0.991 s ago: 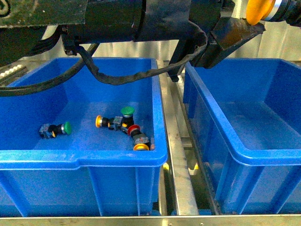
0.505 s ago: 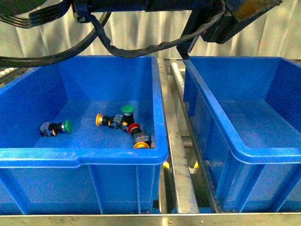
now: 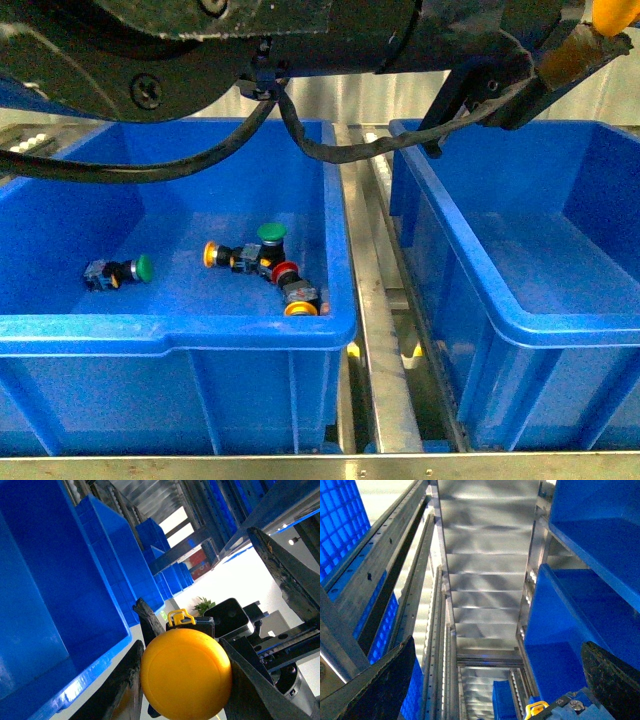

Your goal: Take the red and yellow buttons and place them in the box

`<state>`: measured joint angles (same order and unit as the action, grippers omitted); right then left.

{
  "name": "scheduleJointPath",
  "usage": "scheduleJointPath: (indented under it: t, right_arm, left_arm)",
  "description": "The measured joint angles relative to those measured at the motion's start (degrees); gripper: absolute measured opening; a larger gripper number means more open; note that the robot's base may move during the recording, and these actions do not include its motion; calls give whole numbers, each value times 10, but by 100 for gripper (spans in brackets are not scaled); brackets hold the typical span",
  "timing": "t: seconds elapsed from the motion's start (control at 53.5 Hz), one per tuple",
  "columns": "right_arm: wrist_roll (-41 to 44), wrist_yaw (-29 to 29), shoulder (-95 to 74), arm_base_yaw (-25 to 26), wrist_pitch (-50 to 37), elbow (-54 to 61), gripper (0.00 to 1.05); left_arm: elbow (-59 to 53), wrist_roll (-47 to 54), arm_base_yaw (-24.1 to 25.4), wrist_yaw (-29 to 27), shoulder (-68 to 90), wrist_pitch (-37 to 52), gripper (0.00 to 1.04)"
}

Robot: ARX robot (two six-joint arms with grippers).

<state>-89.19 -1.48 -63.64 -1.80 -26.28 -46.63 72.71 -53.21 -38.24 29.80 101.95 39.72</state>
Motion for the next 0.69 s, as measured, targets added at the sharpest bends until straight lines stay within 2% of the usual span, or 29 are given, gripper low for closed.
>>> scheduleJointPath:
  t: [0.299,0.449,0.636,0.692]
  right_arm:
    - [1,6,15,0,13,0,97]
    - [5,14,16,0,24,1,76]
    - [14,17,16,3,30,8,45]
    - [16,17,16,5,30,10,39]
  left_arm:
    - [18,-2,-8,1,14,0,34]
    - [25,-2,-10,0,16,-3,34]
    - [32,-4,-10,0,20,-4,34]
    - [33,-6,-10,0,20,-4,34]
